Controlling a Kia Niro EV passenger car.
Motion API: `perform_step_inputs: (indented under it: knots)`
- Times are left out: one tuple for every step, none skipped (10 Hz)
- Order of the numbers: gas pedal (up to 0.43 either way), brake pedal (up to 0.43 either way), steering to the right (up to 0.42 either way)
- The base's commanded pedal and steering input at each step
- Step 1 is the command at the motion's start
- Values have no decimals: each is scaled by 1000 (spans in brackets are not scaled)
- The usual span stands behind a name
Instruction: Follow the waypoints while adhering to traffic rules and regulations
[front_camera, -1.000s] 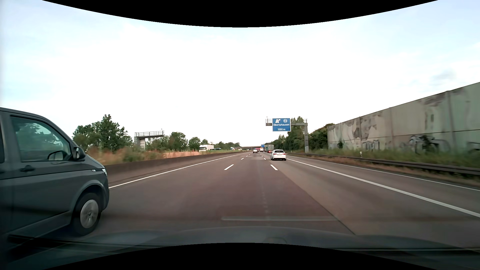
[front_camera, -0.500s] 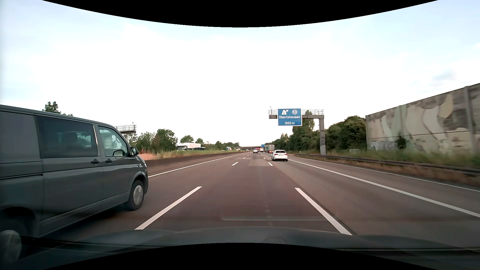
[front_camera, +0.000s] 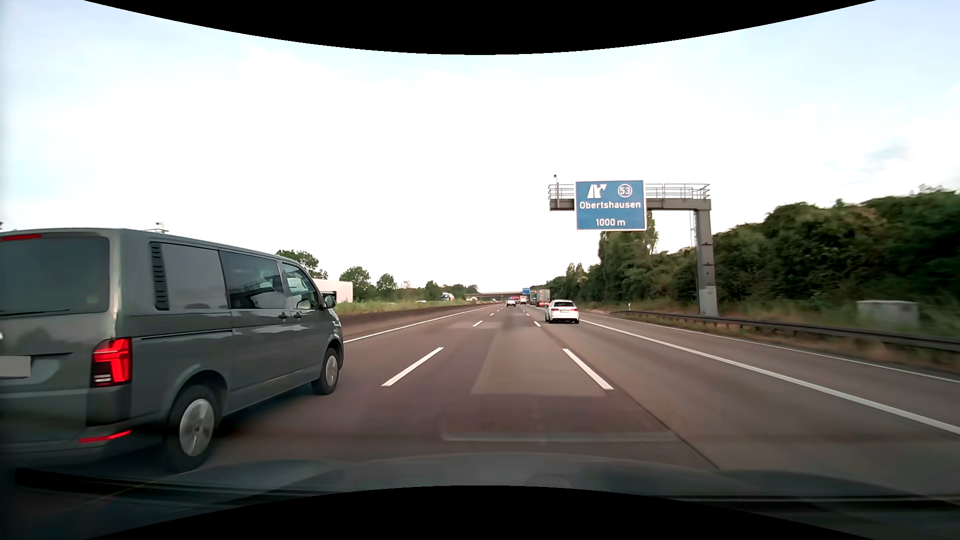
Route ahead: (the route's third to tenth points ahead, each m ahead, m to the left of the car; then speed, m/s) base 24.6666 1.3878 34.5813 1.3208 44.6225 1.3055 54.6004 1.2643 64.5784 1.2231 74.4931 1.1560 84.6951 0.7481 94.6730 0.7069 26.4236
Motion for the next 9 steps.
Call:
perform_step_inputs:
  knots:
    - [189,0,-3]
    - [189,0,-3]
    - [189,0,-3]
    - [189,0,-3]
    - [189,0,-3]
    - [189,0,-3]
    - [189,0,-3]
    - [189,0,-3]
    - [189,0,-3]
